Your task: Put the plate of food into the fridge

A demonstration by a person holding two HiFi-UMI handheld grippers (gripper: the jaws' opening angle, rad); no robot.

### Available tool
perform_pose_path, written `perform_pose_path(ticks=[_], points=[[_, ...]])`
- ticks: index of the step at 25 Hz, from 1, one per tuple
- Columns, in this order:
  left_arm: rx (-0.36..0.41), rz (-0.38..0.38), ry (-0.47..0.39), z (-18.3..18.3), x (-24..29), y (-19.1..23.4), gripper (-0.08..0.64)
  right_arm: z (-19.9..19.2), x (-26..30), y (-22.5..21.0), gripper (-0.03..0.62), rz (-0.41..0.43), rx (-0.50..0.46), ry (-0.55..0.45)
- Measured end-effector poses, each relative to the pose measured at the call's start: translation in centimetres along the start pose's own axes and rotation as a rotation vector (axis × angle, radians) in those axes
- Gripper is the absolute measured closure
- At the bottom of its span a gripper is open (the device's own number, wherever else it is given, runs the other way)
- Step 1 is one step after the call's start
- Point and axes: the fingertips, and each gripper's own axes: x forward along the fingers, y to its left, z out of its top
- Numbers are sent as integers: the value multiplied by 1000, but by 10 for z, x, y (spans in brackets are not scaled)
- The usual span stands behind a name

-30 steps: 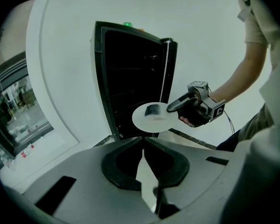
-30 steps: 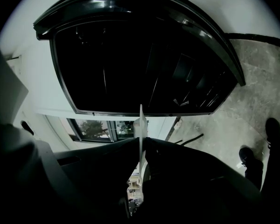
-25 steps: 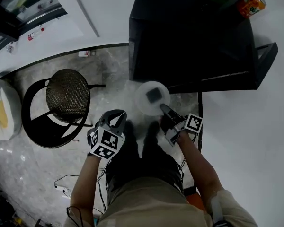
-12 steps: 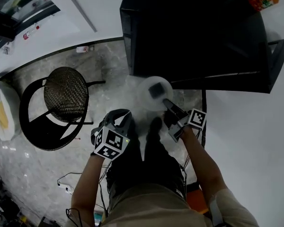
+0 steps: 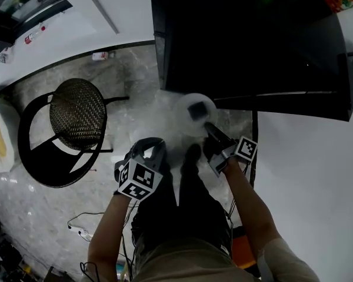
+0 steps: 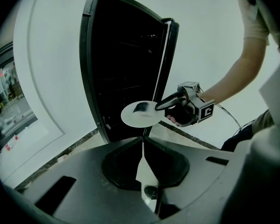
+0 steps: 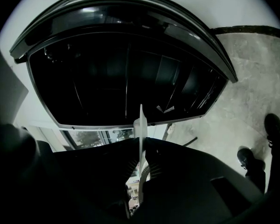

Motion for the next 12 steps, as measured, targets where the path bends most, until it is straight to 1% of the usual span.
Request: perform_pose_path(ticks=[2, 4, 6, 12], points=[[-9, 0, 8, -7, 13, 2, 541, 6, 7, -11, 557, 7, 19, -10], [-23, -2, 7, -10, 11, -2, 541, 3, 2, -9, 557, 12, 23, -15], [-33, -5, 2, -12, 7, -7, 541, -1, -3, -5, 557, 18, 16, -16], [-37, -20, -2, -20, 21, -17, 541, 4, -5, -22, 557, -1, -11, -8]])
